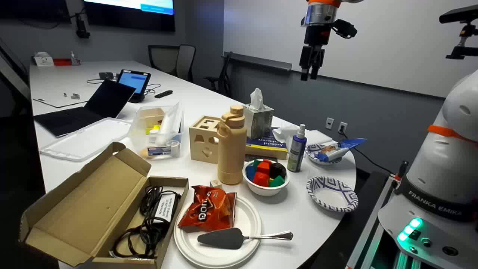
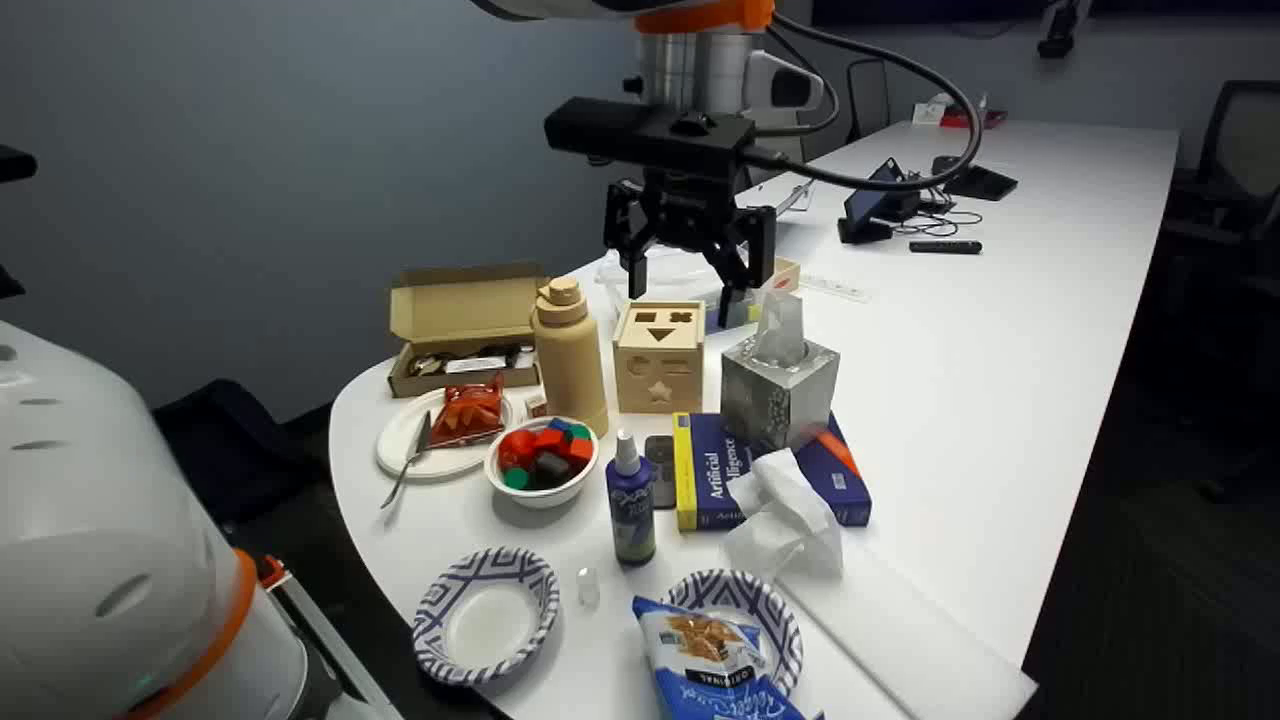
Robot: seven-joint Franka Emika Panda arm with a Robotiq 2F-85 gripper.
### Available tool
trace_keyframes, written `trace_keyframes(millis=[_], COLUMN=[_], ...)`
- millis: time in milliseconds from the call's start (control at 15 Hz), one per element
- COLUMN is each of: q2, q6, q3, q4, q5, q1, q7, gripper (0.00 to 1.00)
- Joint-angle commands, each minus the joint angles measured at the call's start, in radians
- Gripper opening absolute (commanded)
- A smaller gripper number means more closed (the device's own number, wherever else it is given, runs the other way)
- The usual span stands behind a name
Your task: Grab the tissue and wipe the table
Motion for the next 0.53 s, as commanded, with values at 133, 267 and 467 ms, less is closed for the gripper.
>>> trace_keyframes(millis=[133, 267, 467], q2=[0.033, 0.08, 0.184], q6=[0.055, 0.11, 0.237], q3=[0.02, 0.021, 0.024], q4=[-0.007, -0.01, -0.01], q5=[-0.006, -0.001, -0.011], q1=[-0.02, -0.026, -0.04], q7=[0.043, 0.076, 0.135], gripper=[1.0, 1.0, 1.0])
